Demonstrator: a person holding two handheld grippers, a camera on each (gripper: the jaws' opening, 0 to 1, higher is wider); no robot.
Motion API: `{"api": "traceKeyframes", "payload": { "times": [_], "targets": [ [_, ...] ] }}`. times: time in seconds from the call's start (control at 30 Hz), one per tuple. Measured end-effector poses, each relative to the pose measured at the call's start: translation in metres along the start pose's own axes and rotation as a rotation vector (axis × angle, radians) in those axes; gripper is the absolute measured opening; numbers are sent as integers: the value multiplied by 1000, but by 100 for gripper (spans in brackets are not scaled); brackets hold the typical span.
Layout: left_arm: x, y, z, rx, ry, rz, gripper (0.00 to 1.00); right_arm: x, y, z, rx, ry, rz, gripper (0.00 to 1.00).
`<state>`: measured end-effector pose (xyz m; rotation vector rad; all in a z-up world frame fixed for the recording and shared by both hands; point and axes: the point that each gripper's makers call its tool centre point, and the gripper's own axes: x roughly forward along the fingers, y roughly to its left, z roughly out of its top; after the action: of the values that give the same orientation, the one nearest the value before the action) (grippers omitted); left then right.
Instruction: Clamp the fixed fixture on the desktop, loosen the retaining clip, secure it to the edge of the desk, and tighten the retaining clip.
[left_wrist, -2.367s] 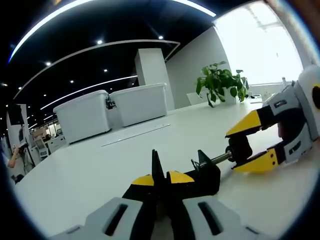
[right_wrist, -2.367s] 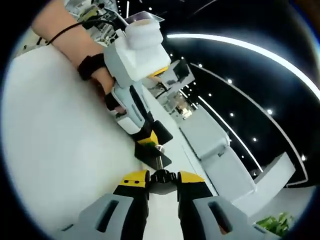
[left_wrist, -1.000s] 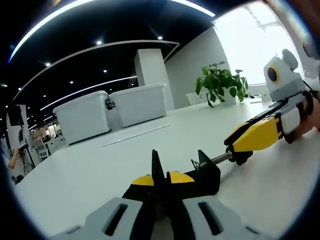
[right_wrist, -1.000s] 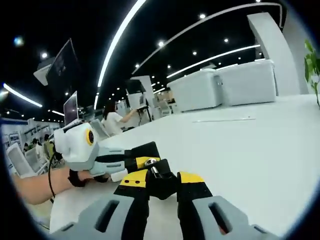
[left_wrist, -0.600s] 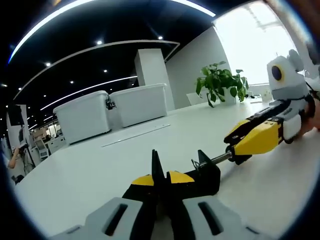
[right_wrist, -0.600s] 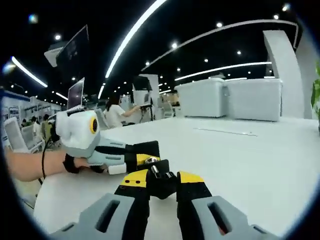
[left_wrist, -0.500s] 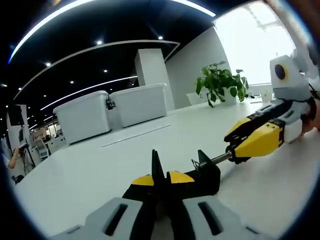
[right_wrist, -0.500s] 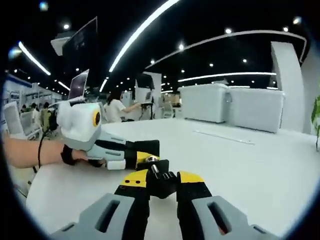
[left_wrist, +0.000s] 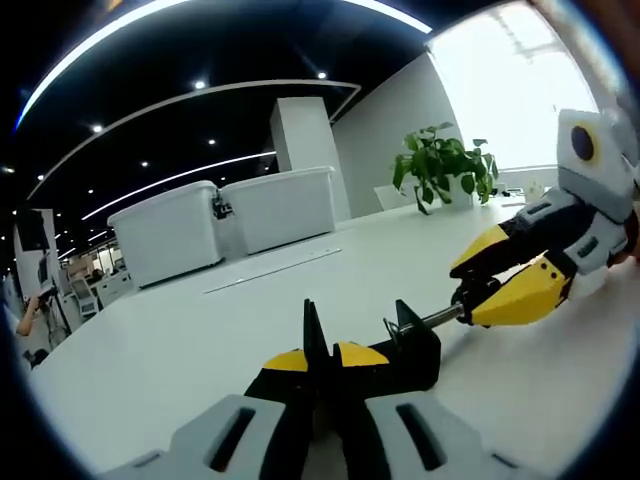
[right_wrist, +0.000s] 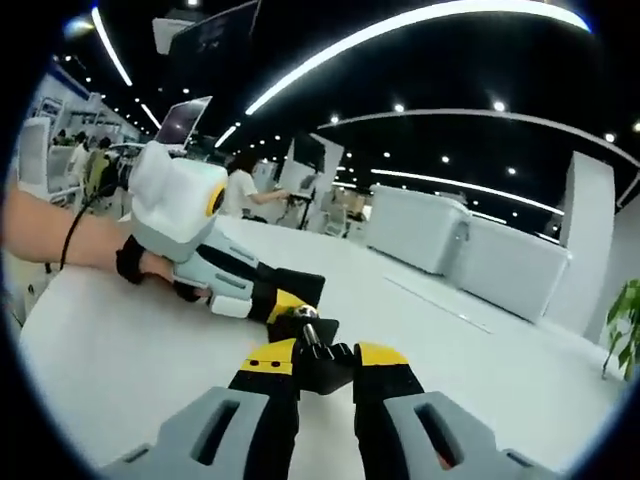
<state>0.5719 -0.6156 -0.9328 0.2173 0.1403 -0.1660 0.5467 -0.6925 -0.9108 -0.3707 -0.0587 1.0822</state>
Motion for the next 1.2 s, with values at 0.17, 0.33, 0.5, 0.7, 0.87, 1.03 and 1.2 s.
{"api": "traceKeyframes", "payload": {
  "times": [0.17,0.33,0.5,0.7,0.87,1.03,1.2],
  "targets": [
    [1,1,-1,-3,0,1,8,0,-1,-1,-18,-2,-3,19],
    [2,2,0,-4,0,0,8,6,-5,-1,-148,1,-16,19],
    [3,3,1,-6,-1,-1,8,6,-5,-1,-182,3,-13,20],
    [3,4,1,-5,-1,0,8,8,-6,-2,-246,14,-23,20],
    [3,4,1,-6,-1,2,8,11,-6,-3,-410,25,-43,20],
    [3,4,1,-6,0,2,8,9,0,0,-426,20,-33,20],
    [4,5,1,-6,0,2,8,9,7,0,-470,18,-27,21]
  ]
}}
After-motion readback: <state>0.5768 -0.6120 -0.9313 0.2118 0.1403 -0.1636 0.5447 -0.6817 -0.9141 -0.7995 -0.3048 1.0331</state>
